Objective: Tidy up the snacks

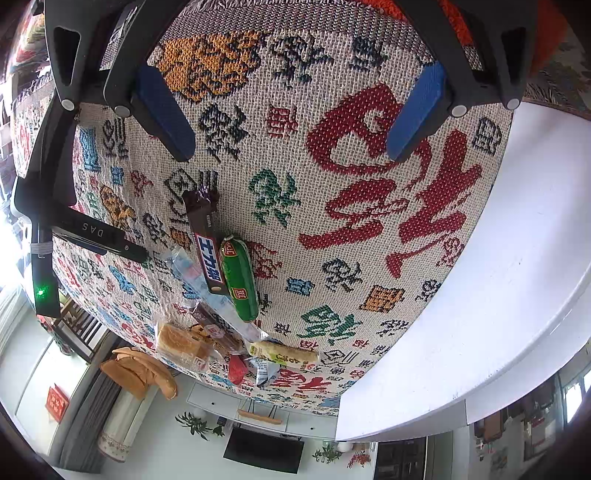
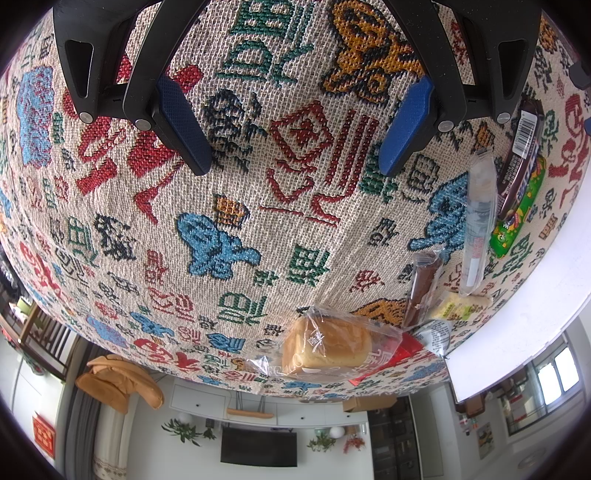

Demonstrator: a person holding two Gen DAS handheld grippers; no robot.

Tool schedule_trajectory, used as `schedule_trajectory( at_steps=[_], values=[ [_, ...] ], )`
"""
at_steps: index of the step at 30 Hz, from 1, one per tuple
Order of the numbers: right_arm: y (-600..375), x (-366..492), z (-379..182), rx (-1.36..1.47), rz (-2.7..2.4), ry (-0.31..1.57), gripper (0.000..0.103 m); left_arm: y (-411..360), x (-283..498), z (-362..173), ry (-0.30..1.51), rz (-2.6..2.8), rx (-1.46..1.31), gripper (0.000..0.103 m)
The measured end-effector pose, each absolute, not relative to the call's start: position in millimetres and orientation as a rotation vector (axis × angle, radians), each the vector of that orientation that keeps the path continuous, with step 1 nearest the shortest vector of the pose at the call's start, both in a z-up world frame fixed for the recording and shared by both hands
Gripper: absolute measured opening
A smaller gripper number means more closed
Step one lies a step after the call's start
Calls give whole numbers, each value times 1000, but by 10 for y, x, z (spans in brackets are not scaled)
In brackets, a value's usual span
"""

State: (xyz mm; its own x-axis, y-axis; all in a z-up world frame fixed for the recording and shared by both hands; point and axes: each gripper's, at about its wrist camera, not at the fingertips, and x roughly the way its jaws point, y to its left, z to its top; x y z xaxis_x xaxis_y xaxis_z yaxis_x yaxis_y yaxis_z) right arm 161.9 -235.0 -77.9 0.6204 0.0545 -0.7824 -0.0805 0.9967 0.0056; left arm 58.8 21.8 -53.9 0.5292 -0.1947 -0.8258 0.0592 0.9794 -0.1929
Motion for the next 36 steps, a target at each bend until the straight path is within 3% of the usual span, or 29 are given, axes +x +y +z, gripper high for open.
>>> schedule_trajectory(
  at_steps=[36],
  values=[
    [-2350,1620,-777,-31,78,898,94,237,573,-545,999,-159,-174,102]
  ],
)
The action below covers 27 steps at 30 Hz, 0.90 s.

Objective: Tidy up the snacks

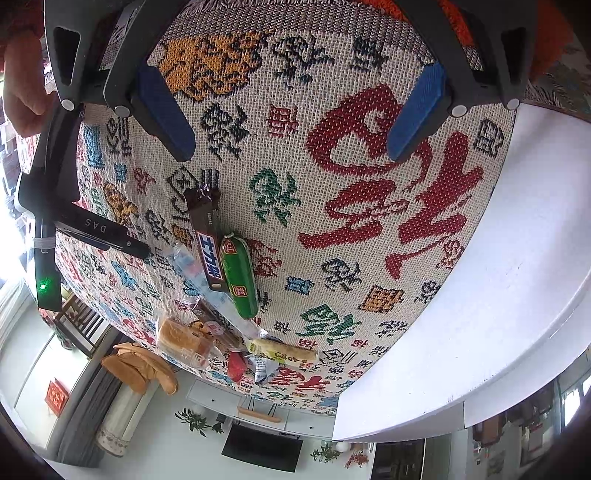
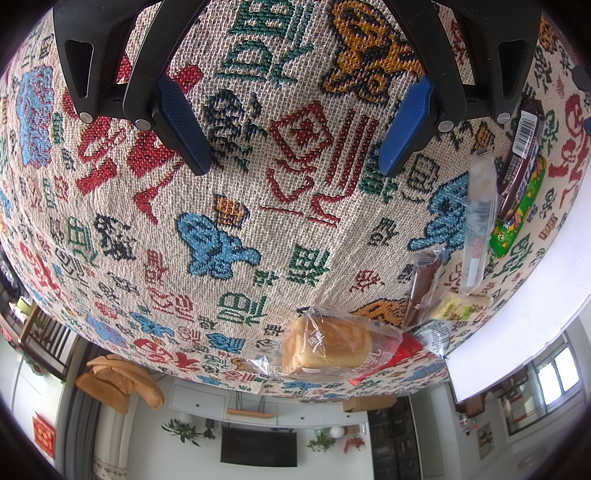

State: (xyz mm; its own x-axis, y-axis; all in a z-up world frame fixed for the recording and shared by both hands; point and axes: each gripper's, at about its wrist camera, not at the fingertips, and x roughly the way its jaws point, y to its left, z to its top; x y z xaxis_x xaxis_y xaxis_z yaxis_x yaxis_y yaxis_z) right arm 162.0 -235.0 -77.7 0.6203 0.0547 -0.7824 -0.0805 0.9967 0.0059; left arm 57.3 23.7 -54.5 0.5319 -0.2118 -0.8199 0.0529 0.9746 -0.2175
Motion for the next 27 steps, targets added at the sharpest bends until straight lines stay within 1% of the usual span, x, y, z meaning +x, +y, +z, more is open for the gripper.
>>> schedule_trajectory(
  at_steps=[27],
  values=[
    [-2350,1619,-779,-30,78,898,94,312,538,-514,972,-178,-218,102]
  ],
)
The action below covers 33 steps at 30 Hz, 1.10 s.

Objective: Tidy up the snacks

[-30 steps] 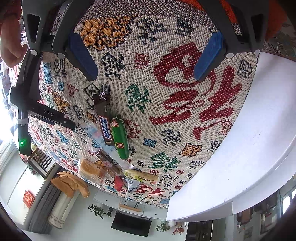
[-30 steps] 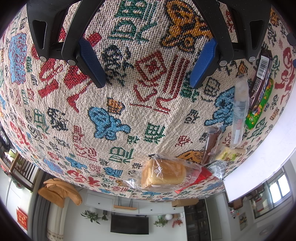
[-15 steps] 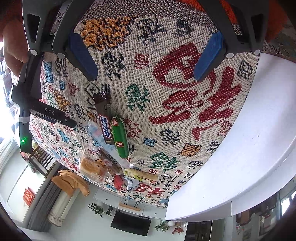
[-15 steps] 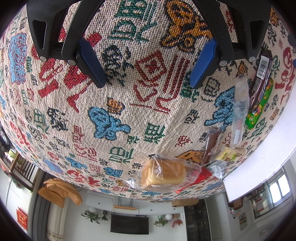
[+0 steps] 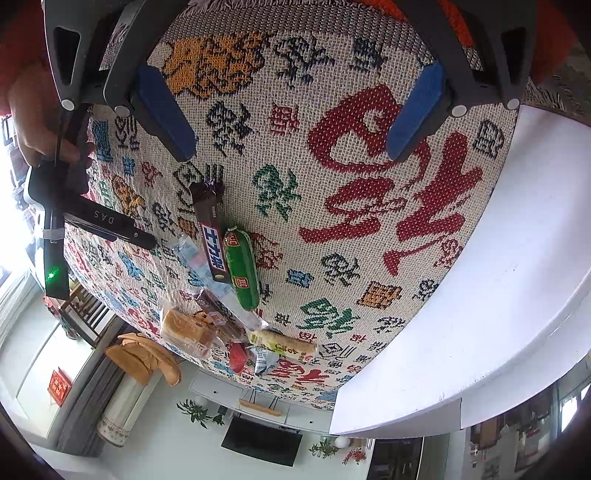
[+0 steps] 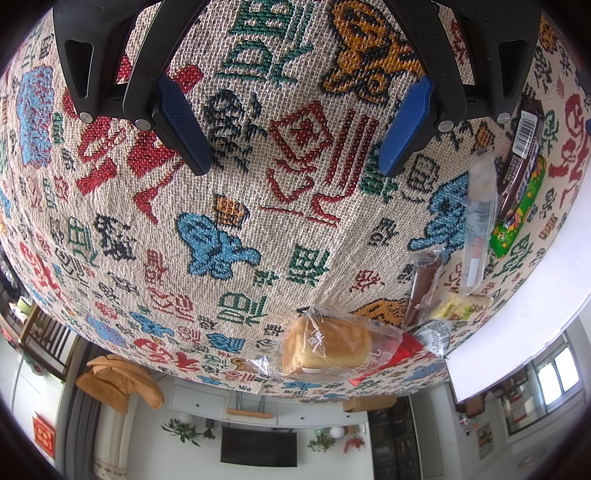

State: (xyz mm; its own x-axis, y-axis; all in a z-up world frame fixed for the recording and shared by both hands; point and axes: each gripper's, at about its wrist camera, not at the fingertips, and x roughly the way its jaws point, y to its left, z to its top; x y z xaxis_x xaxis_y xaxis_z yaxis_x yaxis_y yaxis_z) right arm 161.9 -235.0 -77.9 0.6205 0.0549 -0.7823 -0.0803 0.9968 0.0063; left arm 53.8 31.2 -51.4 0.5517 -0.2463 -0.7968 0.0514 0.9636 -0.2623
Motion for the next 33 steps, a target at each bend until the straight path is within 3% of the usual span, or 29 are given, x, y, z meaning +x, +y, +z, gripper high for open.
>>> schedule_trajectory(
  at_steps=[12,19,24,33],
  values=[
    [-2352,1620,-778,-29,78,898,94,313,543,-516,973,-183,-223,102],
    [-2375,1631,-759,-29,108,910,94,505,394,-358,845,-236,-337,103],
    [-2528,1724,-553,216,205,1010,93,557,432,-373,847,-226,-375,103],
    [-1380,1534,-370,71,531,1198,89,635,350,-326,800,-200,-395,103]
  ],
)
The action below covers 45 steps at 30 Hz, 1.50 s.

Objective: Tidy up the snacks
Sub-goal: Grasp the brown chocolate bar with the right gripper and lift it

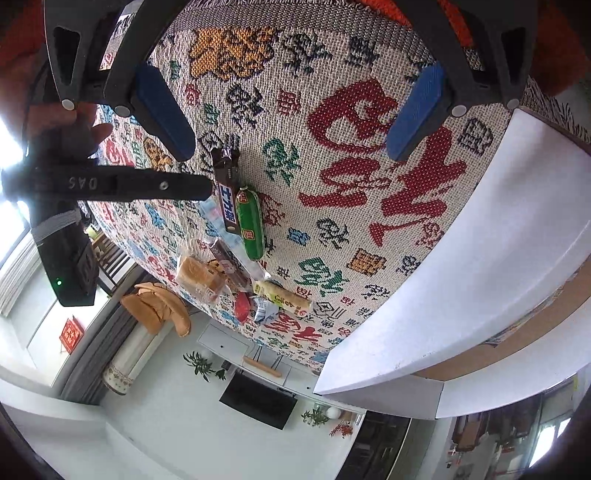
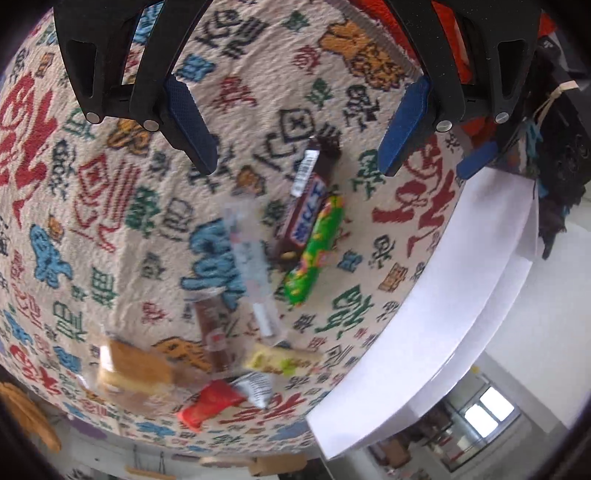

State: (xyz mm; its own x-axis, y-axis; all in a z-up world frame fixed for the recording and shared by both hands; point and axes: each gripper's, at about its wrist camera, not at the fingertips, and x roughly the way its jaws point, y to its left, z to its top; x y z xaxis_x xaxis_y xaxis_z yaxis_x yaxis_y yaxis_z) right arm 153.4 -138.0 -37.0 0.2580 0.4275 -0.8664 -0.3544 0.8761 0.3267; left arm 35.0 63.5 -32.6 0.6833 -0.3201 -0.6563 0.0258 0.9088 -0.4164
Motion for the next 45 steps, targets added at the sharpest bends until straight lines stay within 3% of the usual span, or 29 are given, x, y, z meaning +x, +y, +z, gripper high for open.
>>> schedule_trajectory(
  at_steps=[5,7,8,9,15,21,28,33,45],
  values=[
    [-1063,1529,-502,-25,504,1214,81,763,301,-305,763,-165,-444,102],
    [-985,1558,-543,-58,503,1227,66,788,292,-299,752,-164,-456,102],
    [-950,1577,-573,-73,495,1238,51,790,291,-301,752,-157,-454,102],
    [-938,1594,-599,-77,482,1246,45,786,291,-301,753,-155,-451,102],
    [-798,1611,-613,-185,484,1245,44,784,309,-311,759,-155,-453,102],
    [-865,1590,-593,-192,481,1229,27,797,293,-309,753,-149,-458,102],
    [-1185,1539,-429,-29,527,1211,18,796,294,-314,756,-150,-458,102],
    [-1342,1425,-241,20,563,1186,18,790,307,-322,761,-153,-460,102],
    [-1333,1339,-455,-58,547,1226,18,798,312,-326,762,-150,-462,102]
  ],
)
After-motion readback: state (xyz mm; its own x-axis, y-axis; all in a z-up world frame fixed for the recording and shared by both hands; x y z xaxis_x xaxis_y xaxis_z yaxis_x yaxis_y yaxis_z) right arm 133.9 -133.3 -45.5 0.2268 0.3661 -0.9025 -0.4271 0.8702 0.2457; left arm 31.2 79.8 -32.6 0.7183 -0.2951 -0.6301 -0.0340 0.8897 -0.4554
